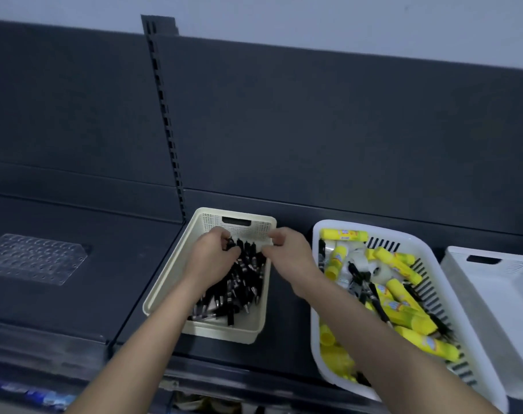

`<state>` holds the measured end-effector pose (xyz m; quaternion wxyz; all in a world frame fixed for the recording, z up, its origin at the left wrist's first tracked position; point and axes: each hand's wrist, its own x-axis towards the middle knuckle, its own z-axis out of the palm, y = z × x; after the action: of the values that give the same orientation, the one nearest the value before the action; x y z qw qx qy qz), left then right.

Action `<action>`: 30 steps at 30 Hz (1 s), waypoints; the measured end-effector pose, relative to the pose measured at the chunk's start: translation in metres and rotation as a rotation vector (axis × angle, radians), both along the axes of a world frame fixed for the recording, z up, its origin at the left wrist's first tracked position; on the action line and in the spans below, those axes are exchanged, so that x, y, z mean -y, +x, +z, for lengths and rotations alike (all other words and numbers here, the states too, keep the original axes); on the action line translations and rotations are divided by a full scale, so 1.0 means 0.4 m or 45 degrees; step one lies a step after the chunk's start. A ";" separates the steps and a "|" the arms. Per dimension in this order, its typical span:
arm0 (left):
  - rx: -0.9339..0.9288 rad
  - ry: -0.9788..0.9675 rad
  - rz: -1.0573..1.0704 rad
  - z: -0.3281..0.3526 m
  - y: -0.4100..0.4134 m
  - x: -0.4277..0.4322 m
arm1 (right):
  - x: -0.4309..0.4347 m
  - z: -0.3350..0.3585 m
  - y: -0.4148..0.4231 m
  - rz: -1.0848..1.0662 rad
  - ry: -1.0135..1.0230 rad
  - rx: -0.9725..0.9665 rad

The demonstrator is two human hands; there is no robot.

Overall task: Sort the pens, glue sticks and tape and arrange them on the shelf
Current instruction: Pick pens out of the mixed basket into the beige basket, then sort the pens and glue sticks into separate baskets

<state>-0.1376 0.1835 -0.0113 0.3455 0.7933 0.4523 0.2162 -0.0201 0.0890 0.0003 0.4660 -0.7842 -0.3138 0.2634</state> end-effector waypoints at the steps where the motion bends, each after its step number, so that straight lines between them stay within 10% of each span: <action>1: 0.020 0.012 -0.036 0.008 0.018 0.019 | 0.028 0.006 0.022 -0.006 0.005 0.058; 11: -0.053 0.107 -0.513 0.036 0.241 0.214 | 0.321 0.010 0.302 -0.078 -0.378 0.643; 30: -0.636 0.418 -0.633 -0.038 0.451 0.279 | 0.383 -0.063 0.518 0.264 -0.811 0.732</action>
<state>0.0430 0.0720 -0.0265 0.1350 0.9517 0.2758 -0.0046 0.1873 -0.0642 -0.0249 0.0660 -0.8945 -0.4109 0.1633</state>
